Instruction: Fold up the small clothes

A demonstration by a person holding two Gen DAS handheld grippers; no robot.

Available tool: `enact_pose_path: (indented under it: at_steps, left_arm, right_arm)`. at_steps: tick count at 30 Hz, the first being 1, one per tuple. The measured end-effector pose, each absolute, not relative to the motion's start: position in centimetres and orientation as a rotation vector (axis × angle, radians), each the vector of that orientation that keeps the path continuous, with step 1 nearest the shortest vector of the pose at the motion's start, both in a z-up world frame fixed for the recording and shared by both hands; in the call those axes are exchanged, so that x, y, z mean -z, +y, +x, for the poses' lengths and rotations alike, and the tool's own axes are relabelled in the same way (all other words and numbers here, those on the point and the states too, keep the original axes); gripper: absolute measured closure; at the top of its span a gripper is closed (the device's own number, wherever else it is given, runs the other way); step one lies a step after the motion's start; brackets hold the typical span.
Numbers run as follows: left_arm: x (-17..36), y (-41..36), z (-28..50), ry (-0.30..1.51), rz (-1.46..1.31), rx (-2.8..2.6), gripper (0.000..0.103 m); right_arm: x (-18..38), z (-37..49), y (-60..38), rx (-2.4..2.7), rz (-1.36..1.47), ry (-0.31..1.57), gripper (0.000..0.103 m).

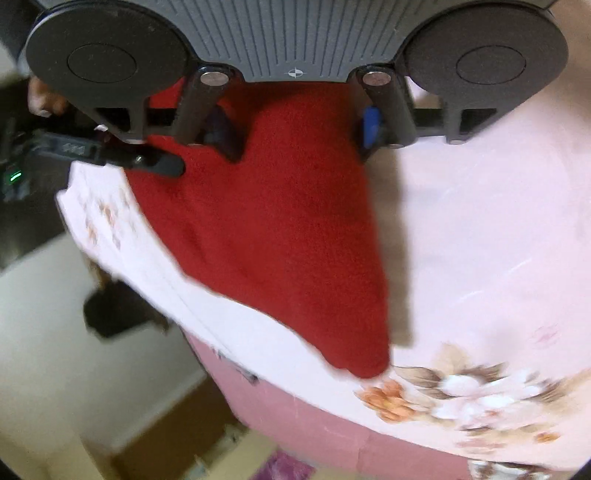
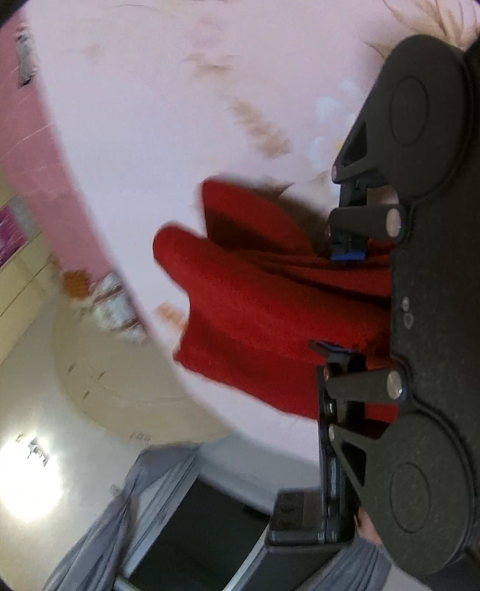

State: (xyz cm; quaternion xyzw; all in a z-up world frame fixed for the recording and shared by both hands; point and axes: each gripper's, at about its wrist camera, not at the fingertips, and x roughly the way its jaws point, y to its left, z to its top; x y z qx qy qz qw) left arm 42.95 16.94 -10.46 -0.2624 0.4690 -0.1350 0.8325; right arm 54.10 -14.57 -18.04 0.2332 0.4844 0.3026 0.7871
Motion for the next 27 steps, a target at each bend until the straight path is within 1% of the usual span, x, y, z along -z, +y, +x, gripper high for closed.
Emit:
enact_pose_path:
  at_steps: [1, 2, 3, 4, 5, 6, 9, 11, 13, 15, 16, 18, 21, 23, 24, 25, 27]
  left_arm:
    - [10.4, 17.2, 42.2, 0.964, -0.556, 0.261, 0.020]
    - [10.3, 17.2, 41.6, 0.949, -0.528, 0.228, 0.014]
    - [9.8, 17.0, 40.9, 0.930, -0.477, 0.194, 0.007]
    - [9.2, 16.8, 40.1, 0.914, -0.437, 0.164, 0.005]
    - [8.6, 16.6, 39.3, 0.895, -0.409, 0.155, 0.005]
    - [8.0, 17.2, 38.1, 0.875, -0.382, 0.159, 0.005]
    - [6.6, 15.8, 36.4, 0.837, -0.316, 0.167, 0.005]
    - [6.7, 15.3, 36.4, 0.840, -0.281, 0.153, 0.005]
    - [7.8, 14.5, 36.6, 0.876, -0.238, 0.126, 0.005]
    - [8.6, 14.6, 36.5, 0.896, -0.228, 0.103, 0.000]
    - [8.8, 14.4, 36.5, 0.896, -0.222, 0.100, 0.000]
    - [9.1, 13.9, 36.4, 0.886, -0.206, 0.084, 0.000]
    - [9.0, 13.4, 35.9, 0.871, -0.190, 0.064, 0.000]
    - [8.9, 13.1, 35.7, 0.876, -0.176, 0.055, 0.000]
    - [8.7, 12.8, 35.5, 0.877, -0.156, 0.051, 0.000]
    - [8.6, 12.6, 35.4, 0.878, -0.136, 0.047, 0.000]
    - [8.6, 12.2, 35.4, 0.881, -0.108, 0.039, 0.000]
  right_arm:
    - [18.8, 54.1, -15.2, -0.663, 0.557, 1.036, 0.062]
    - [19.3, 54.2, -16.0, -0.677, 0.608, 1.032, 0.062]
    - [19.3, 54.2, -16.3, -0.677, 0.626, 1.032, 0.061]
    - [19.1, 54.0, -16.7, -0.670, 0.621, 1.032, 0.060]
    - [18.3, 53.6, -17.0, -0.646, 0.595, 1.020, 0.058]
    - [17.4, 53.0, -17.3, -0.629, 0.556, 0.992, 0.055]
    - [14.1, 50.4, -17.8, -0.621, 0.409, 0.886, 0.056]
    - [12.5, 48.7, -16.8, -0.636, 0.320, 0.816, 0.060]
    - [12.1, 47.2, -15.5, -0.648, 0.200, 0.769, 0.076]
    - [13.2, 46.4, -14.0, -0.631, 0.054, 0.781, 0.079]
    - [14.3, 46.9, -13.6, -0.582, 0.017, 0.821, 0.084]
    - [15.2, 47.6, -14.6, -0.566, 0.086, 0.838, 0.084]
    - [14.7, 47.7, -13.7, -0.553, 0.033, 0.838, 0.084]
    - [15.0, 47.7, -13.7, -0.540, 0.033, 0.840, 0.080]
    - [15.0, 47.8, -14.1, -0.520, 0.053, 0.850, 0.068]
    - [15.3, 47.8, -14.7, -0.504, 0.078, 0.863, 0.063]
    - [15.5, 47.7, -15.8, -0.495, 0.149, 0.891, 0.063]
